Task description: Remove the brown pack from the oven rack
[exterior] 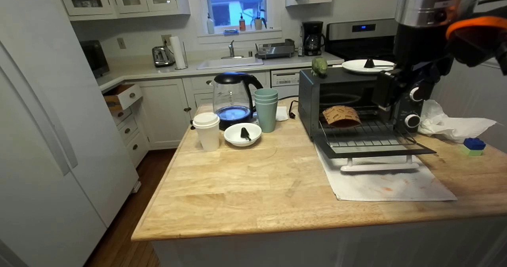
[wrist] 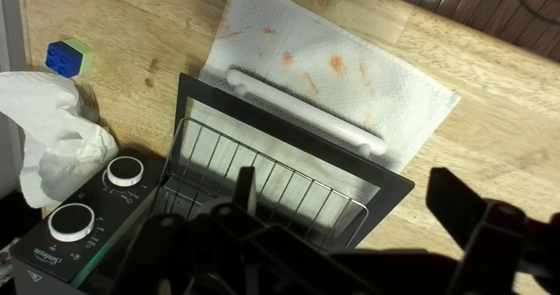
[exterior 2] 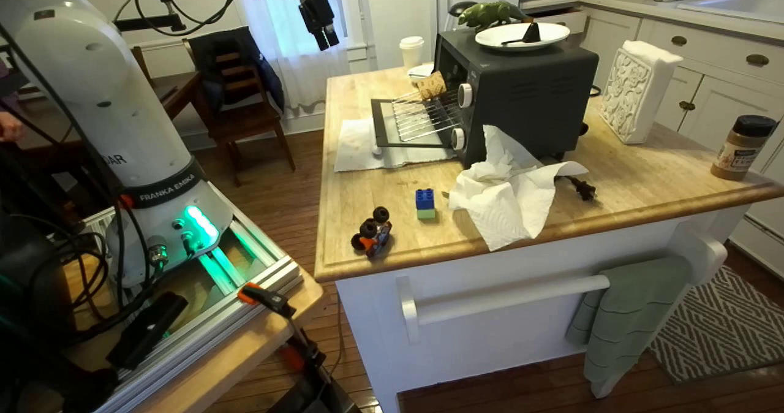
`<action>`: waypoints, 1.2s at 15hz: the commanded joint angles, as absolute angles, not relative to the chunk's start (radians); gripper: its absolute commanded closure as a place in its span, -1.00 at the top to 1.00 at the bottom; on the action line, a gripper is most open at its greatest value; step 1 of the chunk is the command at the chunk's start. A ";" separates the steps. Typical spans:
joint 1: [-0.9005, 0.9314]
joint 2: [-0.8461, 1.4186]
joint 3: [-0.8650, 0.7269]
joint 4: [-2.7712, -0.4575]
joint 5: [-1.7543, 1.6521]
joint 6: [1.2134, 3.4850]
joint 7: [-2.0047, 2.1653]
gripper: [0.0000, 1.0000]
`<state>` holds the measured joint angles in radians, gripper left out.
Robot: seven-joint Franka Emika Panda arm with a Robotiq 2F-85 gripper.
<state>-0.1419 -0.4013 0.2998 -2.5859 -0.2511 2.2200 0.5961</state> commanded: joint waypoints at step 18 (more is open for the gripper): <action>-0.170 -0.219 0.408 -2.468 -0.427 2.293 1.120 1.00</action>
<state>-0.1106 -0.2999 0.3553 -2.5376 -0.3314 2.3189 0.9294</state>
